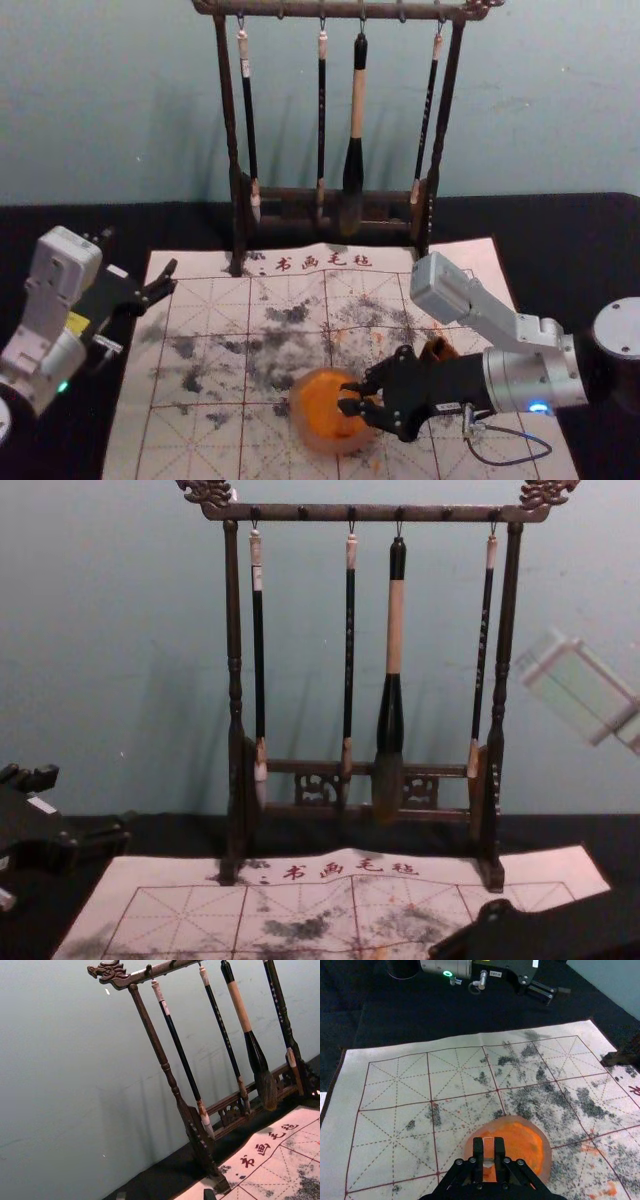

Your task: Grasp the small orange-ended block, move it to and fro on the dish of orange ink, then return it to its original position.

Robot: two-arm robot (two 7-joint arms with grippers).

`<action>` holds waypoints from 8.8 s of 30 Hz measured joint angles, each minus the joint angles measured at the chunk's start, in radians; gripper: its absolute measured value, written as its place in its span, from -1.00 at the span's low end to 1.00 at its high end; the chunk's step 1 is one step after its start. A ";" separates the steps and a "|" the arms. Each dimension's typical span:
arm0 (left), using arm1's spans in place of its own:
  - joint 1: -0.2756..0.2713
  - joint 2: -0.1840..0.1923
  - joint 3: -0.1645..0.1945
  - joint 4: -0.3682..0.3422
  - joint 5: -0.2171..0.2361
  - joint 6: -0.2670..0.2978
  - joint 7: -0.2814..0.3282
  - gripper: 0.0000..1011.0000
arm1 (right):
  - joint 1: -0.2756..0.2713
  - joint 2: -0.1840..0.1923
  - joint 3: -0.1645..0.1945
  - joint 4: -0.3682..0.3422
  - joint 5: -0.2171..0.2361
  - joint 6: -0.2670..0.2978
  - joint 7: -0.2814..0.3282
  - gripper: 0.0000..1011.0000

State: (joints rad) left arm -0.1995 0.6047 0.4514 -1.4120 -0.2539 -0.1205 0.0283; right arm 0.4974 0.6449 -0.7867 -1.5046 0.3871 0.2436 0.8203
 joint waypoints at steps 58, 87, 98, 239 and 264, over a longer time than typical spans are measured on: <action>0.000 0.000 0.000 0.000 0.000 0.000 0.000 0.98 | 0.012 -0.005 0.017 0.019 0.006 0.000 -0.008 -0.83; 0.000 0.000 0.000 0.000 0.000 0.000 0.000 0.98 | -0.045 0.078 0.151 -0.019 0.086 0.024 -0.122 -0.83; 0.000 0.000 0.000 0.000 0.000 0.000 0.000 0.98 | -0.079 0.119 0.222 -0.024 0.101 0.015 -0.160 -0.83; 0.000 0.000 0.000 0.000 0.000 0.000 0.000 0.98 | -0.081 0.068 0.175 0.070 0.051 0.043 -0.116 0.98; 0.000 0.000 0.000 0.000 0.000 0.000 0.000 0.98 | -0.381 -0.081 0.453 -0.009 -0.063 -0.321 -0.743 0.98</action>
State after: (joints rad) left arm -0.1996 0.6047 0.4514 -1.4120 -0.2539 -0.1205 0.0283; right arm 0.1164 0.5638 -0.3342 -1.5132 0.3236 -0.0774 0.0772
